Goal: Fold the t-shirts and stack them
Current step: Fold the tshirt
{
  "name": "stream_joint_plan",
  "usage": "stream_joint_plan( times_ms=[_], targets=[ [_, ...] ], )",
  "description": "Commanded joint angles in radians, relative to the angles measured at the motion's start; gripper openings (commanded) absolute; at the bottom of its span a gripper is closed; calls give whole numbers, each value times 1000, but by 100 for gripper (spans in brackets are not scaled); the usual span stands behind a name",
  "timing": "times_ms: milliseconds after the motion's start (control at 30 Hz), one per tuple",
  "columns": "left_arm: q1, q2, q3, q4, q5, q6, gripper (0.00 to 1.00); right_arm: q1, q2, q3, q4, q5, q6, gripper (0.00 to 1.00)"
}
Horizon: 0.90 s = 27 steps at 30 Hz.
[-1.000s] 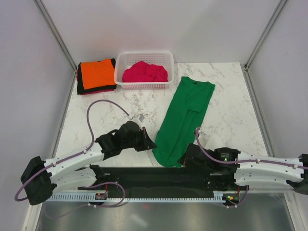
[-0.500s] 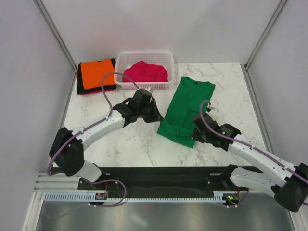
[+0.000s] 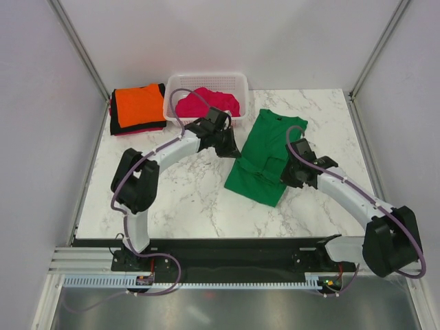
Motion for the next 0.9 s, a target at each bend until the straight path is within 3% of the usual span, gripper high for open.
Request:
stream_joint_plan(
  times_ms=[0, 267, 700, 800, 833, 867],
  targets=[
    [16, 39, 90, -7, 50, 53, 2, -51, 44, 63, 66, -53, -77, 0],
    [48, 124, 202, -7, 83, 56, 2, -128, 154, 152, 102, -94, -128, 0],
    [76, 272, 310, -7, 152, 70, 3, -189, 284, 158, 163, -122, -157, 0],
    [94, 321, 363, -19, 181, 64, 14, -221, 334, 194, 161, -125, -163, 0],
    [100, 336, 386, -24, 194, 57, 29, -233, 347, 221, 163, -126, -163, 5],
    [105, 373, 449, -36, 214, 57, 34, -244, 378, 240, 163, -125, -166, 23]
  ],
)
